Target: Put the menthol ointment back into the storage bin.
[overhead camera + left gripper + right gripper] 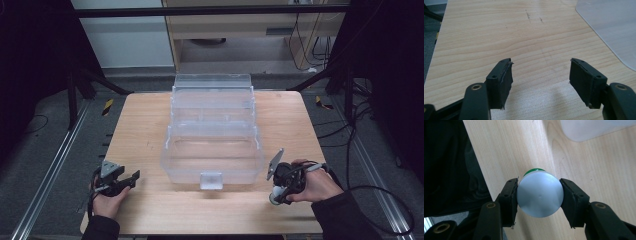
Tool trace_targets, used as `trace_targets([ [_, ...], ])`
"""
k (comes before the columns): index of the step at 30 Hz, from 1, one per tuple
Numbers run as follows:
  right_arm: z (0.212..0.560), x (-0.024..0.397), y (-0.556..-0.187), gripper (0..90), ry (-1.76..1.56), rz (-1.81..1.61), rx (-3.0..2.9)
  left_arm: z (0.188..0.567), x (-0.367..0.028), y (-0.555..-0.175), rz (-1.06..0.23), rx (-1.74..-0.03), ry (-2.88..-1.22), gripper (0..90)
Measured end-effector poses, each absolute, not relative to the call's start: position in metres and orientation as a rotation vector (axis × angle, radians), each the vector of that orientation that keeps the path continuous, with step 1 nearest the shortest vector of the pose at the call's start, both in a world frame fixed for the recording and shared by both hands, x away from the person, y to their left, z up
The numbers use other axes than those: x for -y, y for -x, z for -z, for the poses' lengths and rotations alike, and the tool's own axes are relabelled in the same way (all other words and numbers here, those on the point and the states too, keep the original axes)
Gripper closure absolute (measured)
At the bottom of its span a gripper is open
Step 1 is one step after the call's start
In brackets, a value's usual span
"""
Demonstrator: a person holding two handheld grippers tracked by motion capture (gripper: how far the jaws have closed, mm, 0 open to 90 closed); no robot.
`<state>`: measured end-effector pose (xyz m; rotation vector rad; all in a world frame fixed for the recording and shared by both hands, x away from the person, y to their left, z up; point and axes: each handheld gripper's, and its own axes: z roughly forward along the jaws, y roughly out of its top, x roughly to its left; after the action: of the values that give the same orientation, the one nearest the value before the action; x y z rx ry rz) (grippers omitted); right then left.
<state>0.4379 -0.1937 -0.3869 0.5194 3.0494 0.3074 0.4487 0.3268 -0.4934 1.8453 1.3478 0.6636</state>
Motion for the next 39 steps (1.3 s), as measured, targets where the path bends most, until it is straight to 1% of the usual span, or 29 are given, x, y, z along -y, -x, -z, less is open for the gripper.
trace_targets([
  [19, 0.335, 0.184, -0.450, 50.6, -0.503, -0.381, -3.010, 0.493, -0.324, -0.449, -0.658, -1.339, -1.856, 34.4],
  [39, 0.303, 0.175, -0.461, 50.6, -0.489, -0.442, -2.982, 0.493, -0.325, -0.449, -0.657, -1.335, -1.855, 34.6],
])
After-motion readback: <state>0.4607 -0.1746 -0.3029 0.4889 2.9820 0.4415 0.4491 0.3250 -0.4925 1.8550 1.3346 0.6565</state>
